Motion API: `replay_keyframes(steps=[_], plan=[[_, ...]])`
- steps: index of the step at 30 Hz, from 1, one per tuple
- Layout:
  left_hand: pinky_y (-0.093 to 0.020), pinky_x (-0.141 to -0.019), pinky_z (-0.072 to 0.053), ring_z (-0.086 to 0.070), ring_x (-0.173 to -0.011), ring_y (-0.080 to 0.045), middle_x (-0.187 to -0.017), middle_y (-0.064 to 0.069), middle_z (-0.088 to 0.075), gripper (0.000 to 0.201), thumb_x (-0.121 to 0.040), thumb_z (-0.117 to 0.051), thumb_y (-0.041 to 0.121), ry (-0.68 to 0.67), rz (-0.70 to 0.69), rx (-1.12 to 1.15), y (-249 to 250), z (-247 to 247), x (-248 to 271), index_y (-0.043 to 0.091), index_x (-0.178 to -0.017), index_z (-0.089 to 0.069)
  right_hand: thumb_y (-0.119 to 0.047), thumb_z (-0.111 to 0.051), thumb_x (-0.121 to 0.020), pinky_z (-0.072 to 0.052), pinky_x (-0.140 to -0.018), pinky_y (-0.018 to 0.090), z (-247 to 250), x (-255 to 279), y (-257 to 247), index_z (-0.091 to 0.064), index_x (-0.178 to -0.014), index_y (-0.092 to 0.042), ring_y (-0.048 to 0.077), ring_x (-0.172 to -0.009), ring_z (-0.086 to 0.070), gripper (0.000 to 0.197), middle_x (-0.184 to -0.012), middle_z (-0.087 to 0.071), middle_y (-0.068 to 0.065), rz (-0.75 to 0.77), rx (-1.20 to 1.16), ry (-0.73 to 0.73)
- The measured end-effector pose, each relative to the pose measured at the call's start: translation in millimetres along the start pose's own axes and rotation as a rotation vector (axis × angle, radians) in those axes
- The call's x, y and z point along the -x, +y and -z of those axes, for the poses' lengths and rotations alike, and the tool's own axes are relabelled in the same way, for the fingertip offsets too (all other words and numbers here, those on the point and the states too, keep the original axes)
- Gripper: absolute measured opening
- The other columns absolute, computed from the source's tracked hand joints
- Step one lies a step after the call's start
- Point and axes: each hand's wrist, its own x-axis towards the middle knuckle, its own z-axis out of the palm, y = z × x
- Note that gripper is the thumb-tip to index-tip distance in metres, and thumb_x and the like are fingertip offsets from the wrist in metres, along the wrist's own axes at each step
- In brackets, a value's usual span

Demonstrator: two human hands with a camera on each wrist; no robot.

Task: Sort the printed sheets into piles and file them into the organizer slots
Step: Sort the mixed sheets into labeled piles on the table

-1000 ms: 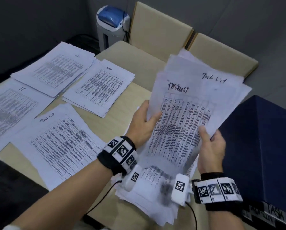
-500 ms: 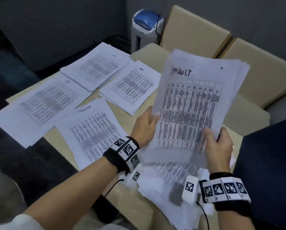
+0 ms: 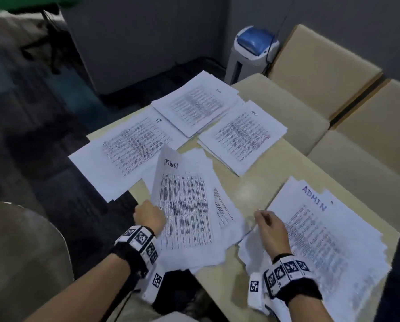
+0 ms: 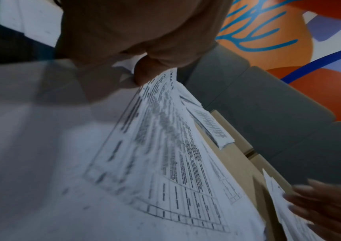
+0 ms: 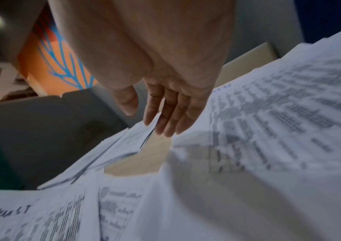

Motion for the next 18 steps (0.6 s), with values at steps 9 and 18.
replay_keyframes(steps=[9, 18], plan=[[-0.041, -0.093, -0.045, -0.045, -0.118, -0.038, -0.141, -0.021, -0.027, 0.066, -0.087, -0.067, 0.013, -0.043, 0.064, 0.235, 16, -3, -3, -0.007, -0.135, -0.026, -0.039, -0.057, -0.097, -0.041, -0.095, 0.032, -60, -7, -26, -0.045, -0.136, -0.004, 0.028, -0.119, -0.054, 0.054, -0.124, -0.056, 0.009, -0.087, 0.26, -0.252], [-0.032, -0.066, -0.05, -0.062, -0.08, -0.028, -0.097, -0.007, -0.067, 0.023, -0.09, -0.049, 0.009, -0.172, -0.322, -0.106, 21, 11, -26, 0.018, -0.11, -0.055, -0.062, -0.056, -0.088, -0.042, -0.062, 0.03, -87, 44, -5, -0.059, -0.075, -0.01, 0.022, -0.064, -0.061, 0.054, -0.071, -0.062, 0.008, -0.179, 0.183, -0.456]])
